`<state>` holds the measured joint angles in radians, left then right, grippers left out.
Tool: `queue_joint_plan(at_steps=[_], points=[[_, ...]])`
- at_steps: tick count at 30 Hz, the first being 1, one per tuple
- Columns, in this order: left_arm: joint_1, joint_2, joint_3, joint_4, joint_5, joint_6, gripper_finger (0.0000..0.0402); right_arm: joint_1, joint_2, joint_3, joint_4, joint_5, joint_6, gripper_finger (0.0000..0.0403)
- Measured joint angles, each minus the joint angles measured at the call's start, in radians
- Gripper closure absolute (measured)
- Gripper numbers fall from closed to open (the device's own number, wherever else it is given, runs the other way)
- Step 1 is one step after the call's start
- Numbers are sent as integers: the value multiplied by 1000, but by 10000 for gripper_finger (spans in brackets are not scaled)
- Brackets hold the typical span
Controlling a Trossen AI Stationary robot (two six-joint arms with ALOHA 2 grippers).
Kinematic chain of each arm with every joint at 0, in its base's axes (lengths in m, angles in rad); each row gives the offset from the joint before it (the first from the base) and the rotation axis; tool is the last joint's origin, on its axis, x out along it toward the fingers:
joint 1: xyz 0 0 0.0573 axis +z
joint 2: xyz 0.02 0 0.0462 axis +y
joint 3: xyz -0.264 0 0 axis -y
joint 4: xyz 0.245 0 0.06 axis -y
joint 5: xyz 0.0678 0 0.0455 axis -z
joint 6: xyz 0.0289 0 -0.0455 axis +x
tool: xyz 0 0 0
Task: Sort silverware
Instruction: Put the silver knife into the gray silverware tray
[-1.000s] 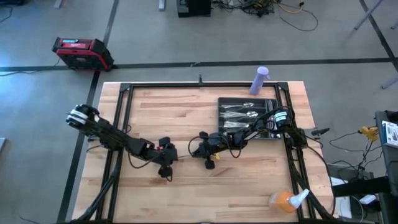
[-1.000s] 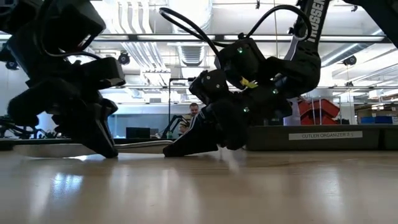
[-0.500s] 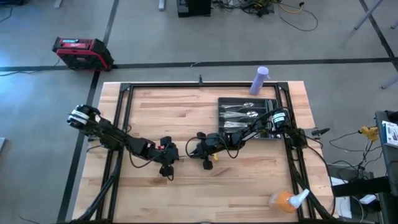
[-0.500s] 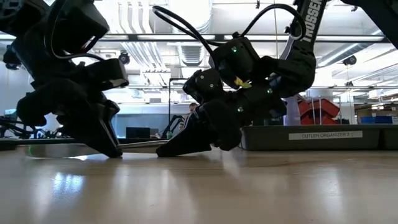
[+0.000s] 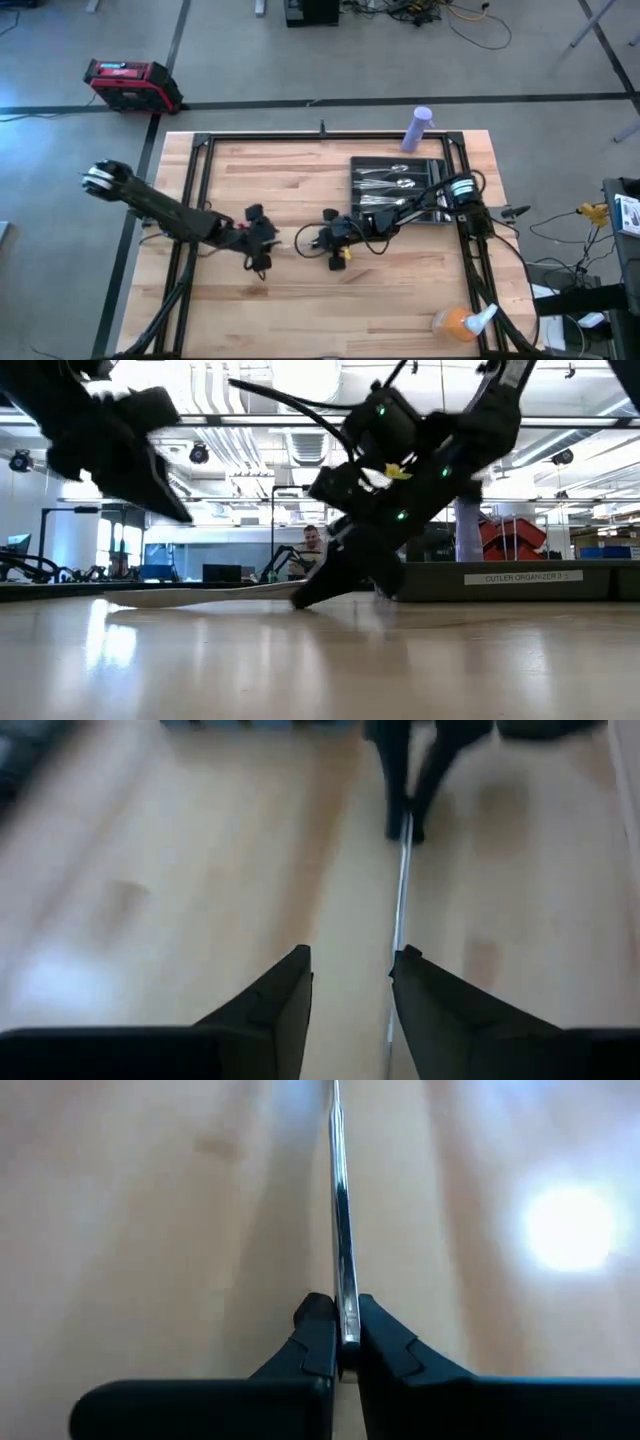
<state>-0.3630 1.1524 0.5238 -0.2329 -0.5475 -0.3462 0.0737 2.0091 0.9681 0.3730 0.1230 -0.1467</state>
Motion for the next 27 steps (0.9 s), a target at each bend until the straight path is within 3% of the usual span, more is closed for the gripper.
queue_joint_plan(at_steps=[4,8,14,21,27], points=[[-27,-161,-7,-37,-153,57,272,21,-155,-7,-234,214,-15,402],[-31,-244,-38,-25,-235,119,279,37,-286,-6,-418,366,46,402],[-28,-290,-93,12,-311,139,282,41,-429,-4,-621,446,173,403],[-23,-274,-158,88,-346,138,282,28,-574,7,-978,619,449,403],[-18,-249,-185,180,-411,136,283,24,-715,17,-1329,637,754,403]])
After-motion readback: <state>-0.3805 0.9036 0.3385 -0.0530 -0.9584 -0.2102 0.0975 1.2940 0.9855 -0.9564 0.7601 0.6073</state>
